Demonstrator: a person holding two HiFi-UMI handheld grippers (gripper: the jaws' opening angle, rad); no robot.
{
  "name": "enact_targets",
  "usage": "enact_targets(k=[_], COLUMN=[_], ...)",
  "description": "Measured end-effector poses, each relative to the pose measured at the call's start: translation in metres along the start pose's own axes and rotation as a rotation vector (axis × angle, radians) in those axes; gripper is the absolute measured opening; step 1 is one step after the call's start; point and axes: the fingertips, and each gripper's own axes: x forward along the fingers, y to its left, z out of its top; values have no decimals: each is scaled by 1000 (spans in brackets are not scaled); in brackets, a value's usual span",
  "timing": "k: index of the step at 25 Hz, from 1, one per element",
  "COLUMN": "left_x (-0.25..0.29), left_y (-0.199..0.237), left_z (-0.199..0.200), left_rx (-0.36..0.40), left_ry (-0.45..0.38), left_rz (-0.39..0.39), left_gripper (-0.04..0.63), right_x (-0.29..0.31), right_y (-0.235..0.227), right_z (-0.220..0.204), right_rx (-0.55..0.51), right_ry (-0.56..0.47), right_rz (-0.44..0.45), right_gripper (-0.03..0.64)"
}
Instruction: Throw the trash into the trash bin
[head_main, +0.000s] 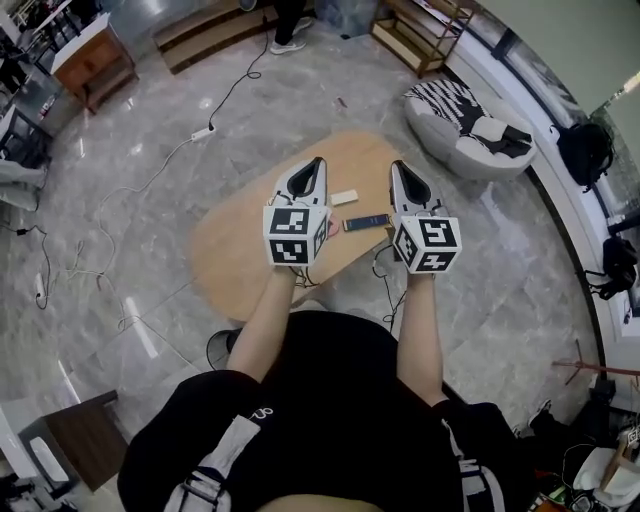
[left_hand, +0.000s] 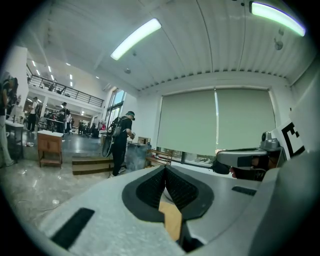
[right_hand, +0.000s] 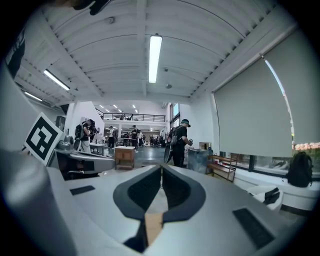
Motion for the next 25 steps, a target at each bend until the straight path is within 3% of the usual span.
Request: enact_targets(k=[4,12,25], left_x=[-8,-10,7], left_y=[7,24,29], left_z=[-10,-66,-191], left_rx=[-31,-138,-326], left_ry=[11,119,317], left_rz=[20,104,289], left_gripper=[6,6,6], right_x=[5,21,42], right_y=[14,23,14], right_z=[-8,-55,-178], right_rx=[-6,10,66], right_ry=[28,158,415], right_rz=[40,122,271], right_gripper=[12,12,12])
